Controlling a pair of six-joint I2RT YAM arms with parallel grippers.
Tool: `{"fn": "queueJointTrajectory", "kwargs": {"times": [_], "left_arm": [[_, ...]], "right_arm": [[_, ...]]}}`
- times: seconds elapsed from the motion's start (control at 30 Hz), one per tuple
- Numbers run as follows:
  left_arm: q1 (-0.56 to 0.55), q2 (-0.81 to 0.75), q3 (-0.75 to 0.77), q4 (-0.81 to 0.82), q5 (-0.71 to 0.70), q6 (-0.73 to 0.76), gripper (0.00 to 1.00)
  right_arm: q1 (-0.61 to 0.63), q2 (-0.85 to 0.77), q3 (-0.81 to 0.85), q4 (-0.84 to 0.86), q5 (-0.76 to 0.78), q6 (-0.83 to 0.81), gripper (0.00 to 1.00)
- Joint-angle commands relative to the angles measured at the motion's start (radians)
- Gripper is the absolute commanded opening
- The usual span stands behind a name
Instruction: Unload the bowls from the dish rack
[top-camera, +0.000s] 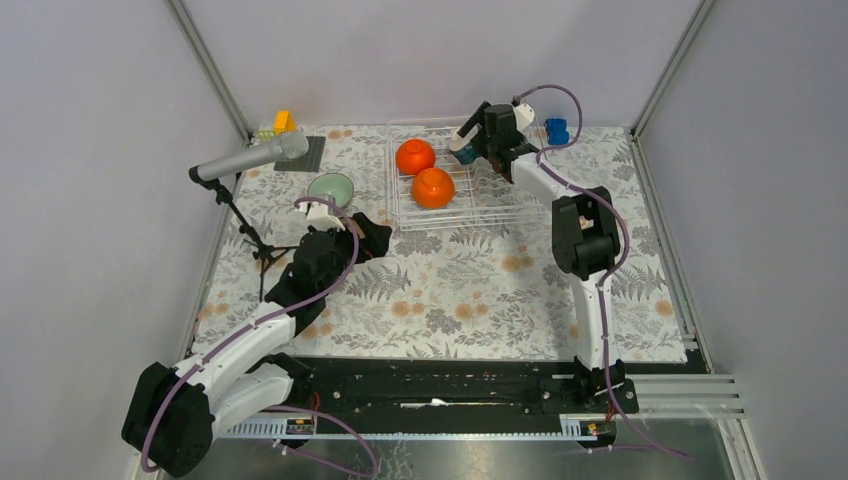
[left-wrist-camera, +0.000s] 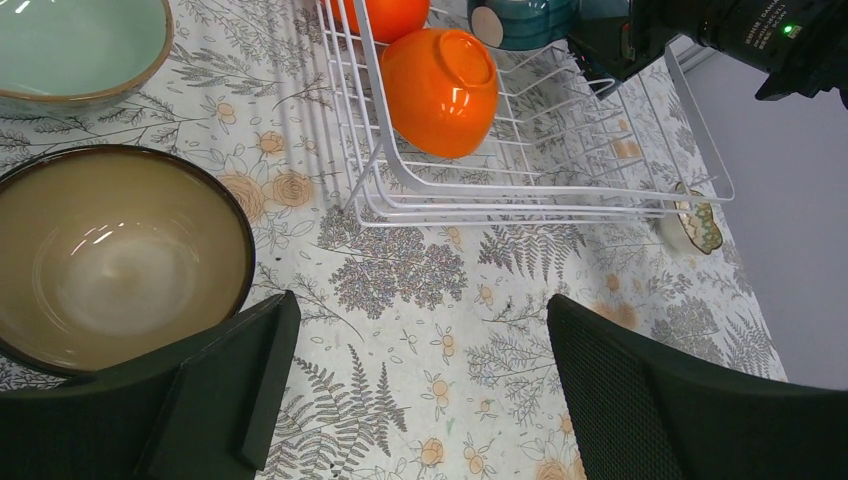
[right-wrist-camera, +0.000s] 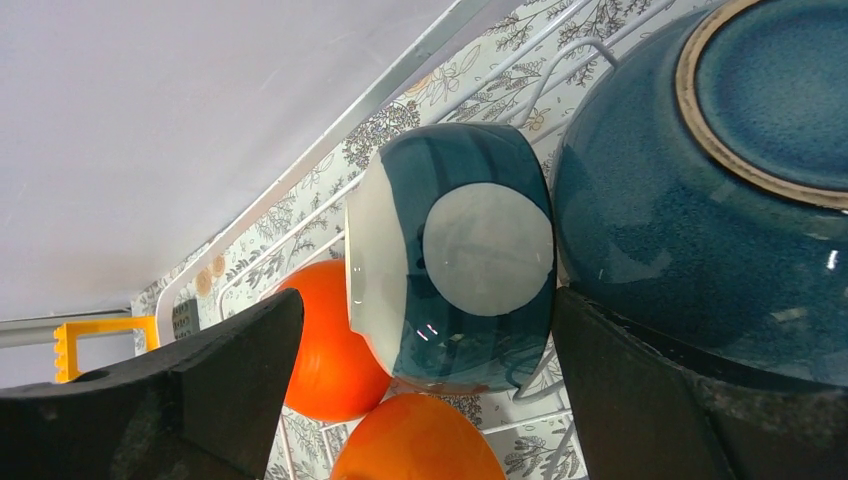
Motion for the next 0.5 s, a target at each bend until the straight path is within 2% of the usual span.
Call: {"fn": "queueJointTrajectory", "kwargs": {"times": [0.0, 0.17, 0.27, 0.47], "left_arm": [[-0.001, 0.004, 0.003, 0.073, -0.029, 0.018, 0.99], [-0.001, 0.008, 0.001, 0.077, -0.034, 0.026, 0.99], [-0.001, 0.005, 0.000, 0.075, -0.037, 0.033, 0.99], [-0.001, -0.013, -0.005, 0.076, -0.046, 0.040, 0.99]], "right_arm": [[0.013, 0.024, 0.064, 0.018, 0.039, -0.023, 1.00], [0.017, 0.044, 0.083, 0.033, 0.027, -0.044, 0.98], [0.017, 0.040, 0.075, 0.064, 0.003, -0.067, 0.82], [0.020, 0.014, 0.043, 0.099, 0.011, -0.095, 0.68]]}}
